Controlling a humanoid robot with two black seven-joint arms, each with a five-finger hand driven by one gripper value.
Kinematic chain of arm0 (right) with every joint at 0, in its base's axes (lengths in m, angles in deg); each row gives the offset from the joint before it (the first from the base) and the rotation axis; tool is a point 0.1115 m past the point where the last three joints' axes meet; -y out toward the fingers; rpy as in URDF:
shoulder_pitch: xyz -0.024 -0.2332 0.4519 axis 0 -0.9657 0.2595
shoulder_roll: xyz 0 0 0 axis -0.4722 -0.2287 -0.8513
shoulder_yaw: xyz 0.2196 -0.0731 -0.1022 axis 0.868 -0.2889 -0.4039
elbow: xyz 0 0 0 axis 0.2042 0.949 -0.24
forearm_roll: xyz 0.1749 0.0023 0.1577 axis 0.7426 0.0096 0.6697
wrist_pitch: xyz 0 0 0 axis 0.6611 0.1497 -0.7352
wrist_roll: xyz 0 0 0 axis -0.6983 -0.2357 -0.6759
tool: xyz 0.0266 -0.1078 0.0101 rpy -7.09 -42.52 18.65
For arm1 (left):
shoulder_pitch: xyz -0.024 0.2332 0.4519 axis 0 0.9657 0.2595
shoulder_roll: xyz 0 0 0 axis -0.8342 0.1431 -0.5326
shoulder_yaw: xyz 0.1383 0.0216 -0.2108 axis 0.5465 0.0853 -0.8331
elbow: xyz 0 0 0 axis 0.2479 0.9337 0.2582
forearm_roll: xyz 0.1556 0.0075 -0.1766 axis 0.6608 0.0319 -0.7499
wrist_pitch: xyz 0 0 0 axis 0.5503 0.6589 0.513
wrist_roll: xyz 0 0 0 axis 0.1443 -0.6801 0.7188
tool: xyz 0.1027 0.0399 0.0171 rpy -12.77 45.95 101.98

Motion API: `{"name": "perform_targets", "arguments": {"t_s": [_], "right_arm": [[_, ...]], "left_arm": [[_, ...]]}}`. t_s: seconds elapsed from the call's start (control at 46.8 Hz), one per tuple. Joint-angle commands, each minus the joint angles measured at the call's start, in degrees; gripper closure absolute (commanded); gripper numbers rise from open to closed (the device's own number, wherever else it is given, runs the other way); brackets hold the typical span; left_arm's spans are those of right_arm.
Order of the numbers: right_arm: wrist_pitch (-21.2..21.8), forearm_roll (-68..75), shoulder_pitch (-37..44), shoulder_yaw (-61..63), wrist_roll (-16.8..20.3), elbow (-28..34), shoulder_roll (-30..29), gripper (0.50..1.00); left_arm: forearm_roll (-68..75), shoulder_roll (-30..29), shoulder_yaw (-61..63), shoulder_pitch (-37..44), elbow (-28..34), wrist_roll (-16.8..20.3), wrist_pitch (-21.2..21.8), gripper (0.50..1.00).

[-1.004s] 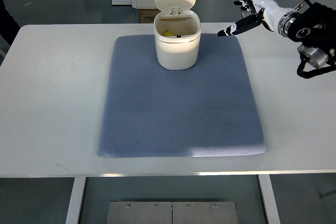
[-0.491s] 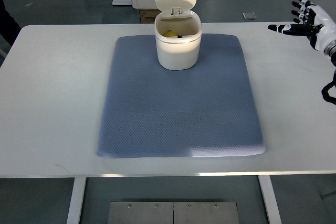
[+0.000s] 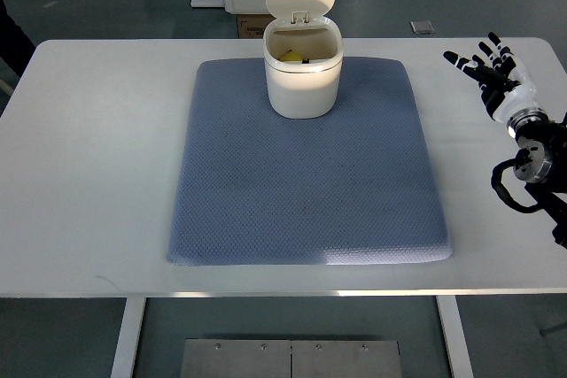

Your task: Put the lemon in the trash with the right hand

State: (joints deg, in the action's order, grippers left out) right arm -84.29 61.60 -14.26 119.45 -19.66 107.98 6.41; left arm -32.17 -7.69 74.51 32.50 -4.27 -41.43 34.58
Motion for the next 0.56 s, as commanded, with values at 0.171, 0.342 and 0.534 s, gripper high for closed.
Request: {"name": "perform_targets", "arguments": {"t_s": [0.171,0.342,0.534], "right_arm": [[6.64,1.34,1.13,4.36,0.22,-14.10,-8.18,0.500],[7.09,1.34,1.31,4.54,-0.14,-15.43,-8.18,0.500],[7.17,1.34,1.31,4.28,-0.49,-15.43,-7.92,0.500]], "left_arm": [[0.00,0.00,-0.01,0.00,0.02,0.00,0.00,0.500],[0.00,0.00,-0.01,0.00,-0.07,0.00,0.00,0.500],[0.00,0.00,-0.01,0.00,0.02,0.00,0.00,0.500]]}}
